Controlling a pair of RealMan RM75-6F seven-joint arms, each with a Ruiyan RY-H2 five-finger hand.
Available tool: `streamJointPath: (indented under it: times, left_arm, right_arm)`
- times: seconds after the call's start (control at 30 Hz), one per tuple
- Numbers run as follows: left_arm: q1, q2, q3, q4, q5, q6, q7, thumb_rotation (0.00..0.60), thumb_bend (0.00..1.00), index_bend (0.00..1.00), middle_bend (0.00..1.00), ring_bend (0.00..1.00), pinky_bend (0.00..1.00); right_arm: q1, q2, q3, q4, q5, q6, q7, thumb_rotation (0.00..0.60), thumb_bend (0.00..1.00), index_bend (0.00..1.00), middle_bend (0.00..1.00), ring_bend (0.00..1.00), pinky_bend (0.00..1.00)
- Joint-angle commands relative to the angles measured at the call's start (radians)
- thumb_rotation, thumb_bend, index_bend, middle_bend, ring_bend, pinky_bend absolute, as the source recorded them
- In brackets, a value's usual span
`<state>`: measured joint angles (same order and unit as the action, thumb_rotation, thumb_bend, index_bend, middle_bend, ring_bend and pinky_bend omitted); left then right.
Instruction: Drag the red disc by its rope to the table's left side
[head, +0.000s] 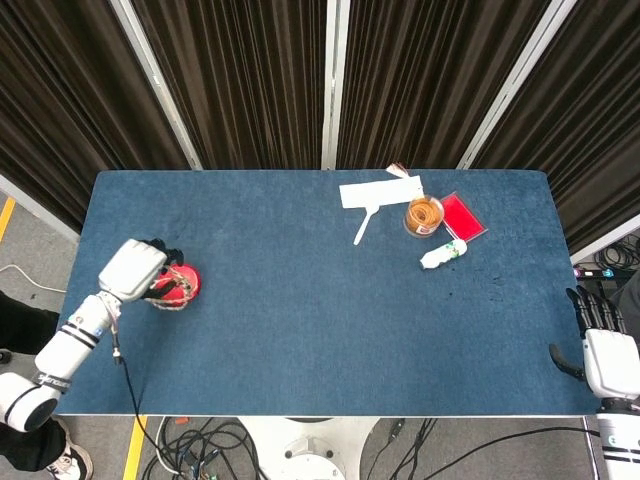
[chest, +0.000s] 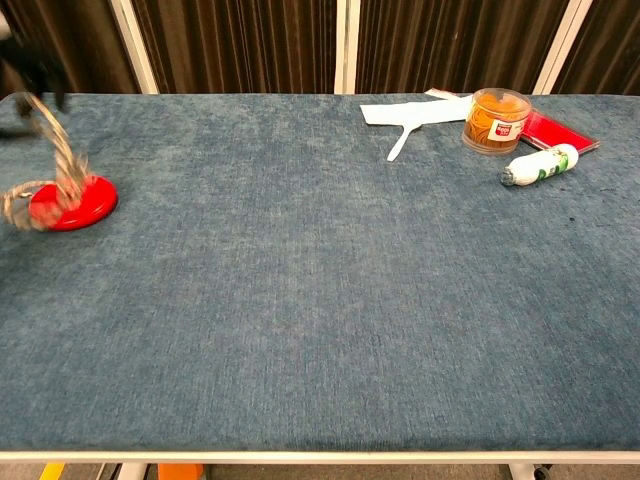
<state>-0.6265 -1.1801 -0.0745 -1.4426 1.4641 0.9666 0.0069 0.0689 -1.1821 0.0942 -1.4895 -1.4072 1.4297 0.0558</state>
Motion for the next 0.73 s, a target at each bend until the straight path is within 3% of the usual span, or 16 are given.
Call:
streamJointPath:
  times: [0.03, 0.23, 0.33, 0.5, 0.6, 0.73]
  left_arm:
    - [-0.033, 0.015, 0.03, -0.035, -0.063, -0.056, 0.113, 0.6, 0.19, 0.02, 0.0, 0.0, 0.16]
    - [0.026, 0.086, 0.03, -0.119, -0.069, 0.04, 0.128, 0.6, 0.18, 0.02, 0.0, 0.0, 0.14]
    - [0.116, 0.104, 0.042, -0.154, -0.052, 0.186, 0.129, 0.6, 0.18, 0.02, 0.0, 0.0, 0.14]
    - [0.295, 0.029, 0.082, -0.083, 0.003, 0.468, 0.134, 0.6, 0.17, 0.02, 0.0, 0.0, 0.14]
    - [0.373, -0.003, 0.107, -0.04, 0.02, 0.557, 0.1, 0.6, 0.16, 0.02, 0.02, 0.0, 0.14]
    - [0.429, -0.016, 0.126, -0.013, 0.03, 0.598, 0.065, 0.6, 0.16, 0.02, 0.02, 0.0, 0.14]
  right_arm:
    - [-0.001, 0.001, 0.003, 0.004, 0.007, -0.002, 0.004, 0.6, 0.22, 0.0, 0.04, 0.0, 0.0]
    - [-0.001, 0.0, 0.002, 0.005, 0.002, 0.0, 0.008, 0.6, 0.22, 0.0, 0.04, 0.0, 0.0]
    - [-0.001, 0.002, 0.001, 0.003, -0.002, 0.002, 0.01, 0.6, 0.22, 0.0, 0.04, 0.0, 0.0]
    - [-0.003, 0.009, -0.001, -0.015, -0.02, 0.018, 0.008, 0.6, 0.22, 0.0, 0.04, 0.0, 0.0]
    - [-0.005, 0.009, -0.001, -0.019, -0.023, 0.024, 0.005, 0.6, 0.22, 0.0, 0.04, 0.0, 0.0]
    - [-0.005, 0.005, -0.004, -0.019, -0.02, 0.02, 0.001, 0.6, 0.22, 0.0, 0.04, 0.0, 0.0]
